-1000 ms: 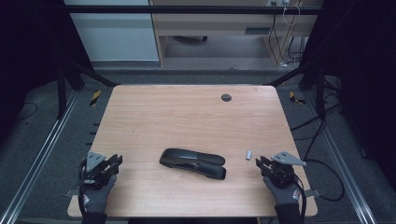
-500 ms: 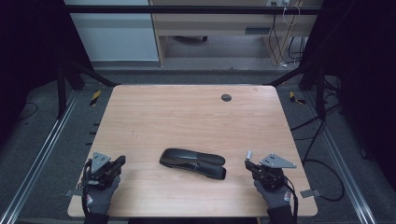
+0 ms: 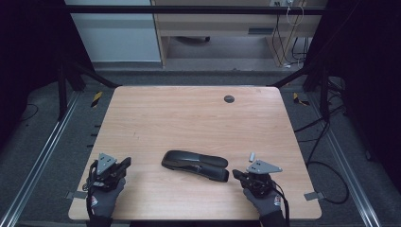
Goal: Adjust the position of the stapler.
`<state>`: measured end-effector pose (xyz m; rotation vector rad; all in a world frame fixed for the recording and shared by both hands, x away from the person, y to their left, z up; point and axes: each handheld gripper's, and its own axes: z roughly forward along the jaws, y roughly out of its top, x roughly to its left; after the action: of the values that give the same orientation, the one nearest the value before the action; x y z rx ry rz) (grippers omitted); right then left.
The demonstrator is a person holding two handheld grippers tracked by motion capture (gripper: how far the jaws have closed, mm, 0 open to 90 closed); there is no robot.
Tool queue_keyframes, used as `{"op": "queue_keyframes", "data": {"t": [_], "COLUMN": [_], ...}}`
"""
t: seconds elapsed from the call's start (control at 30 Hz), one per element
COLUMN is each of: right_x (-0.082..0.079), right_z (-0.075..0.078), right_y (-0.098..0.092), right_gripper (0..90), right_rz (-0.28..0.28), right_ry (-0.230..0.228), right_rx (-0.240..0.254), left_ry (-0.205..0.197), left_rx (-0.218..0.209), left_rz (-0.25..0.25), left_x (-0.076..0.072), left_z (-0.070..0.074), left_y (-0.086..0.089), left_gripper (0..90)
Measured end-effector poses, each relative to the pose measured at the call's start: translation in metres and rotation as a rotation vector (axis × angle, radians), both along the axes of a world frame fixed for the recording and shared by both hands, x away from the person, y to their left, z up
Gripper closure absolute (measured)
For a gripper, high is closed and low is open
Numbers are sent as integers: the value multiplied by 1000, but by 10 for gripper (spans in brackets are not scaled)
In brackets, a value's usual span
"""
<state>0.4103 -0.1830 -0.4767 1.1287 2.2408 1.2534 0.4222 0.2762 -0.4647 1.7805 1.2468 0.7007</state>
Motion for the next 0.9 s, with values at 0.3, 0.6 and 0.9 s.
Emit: {"op": "queue_keyframes", "data": {"t": [0.3, 0.6, 0.9], "right_x": [-1, 1, 2], "right_z": [-5, -7, -6], "right_y": [10, 3, -6], "right_gripper": [900, 900, 900], "right_rz": [6, -40, -75], "right_ry": [-2, -17, -29], "right_rx": [-7, 0, 9], "left_ry": [-11, -38, -5], "left_rx": [7, 3, 5], "left_rz": [-24, -66, -112], "left_x": [18, 44, 66], "left_z": [9, 28, 18], "left_y": [-17, -49, -81], "left_gripper": [900, 900, 900]}}
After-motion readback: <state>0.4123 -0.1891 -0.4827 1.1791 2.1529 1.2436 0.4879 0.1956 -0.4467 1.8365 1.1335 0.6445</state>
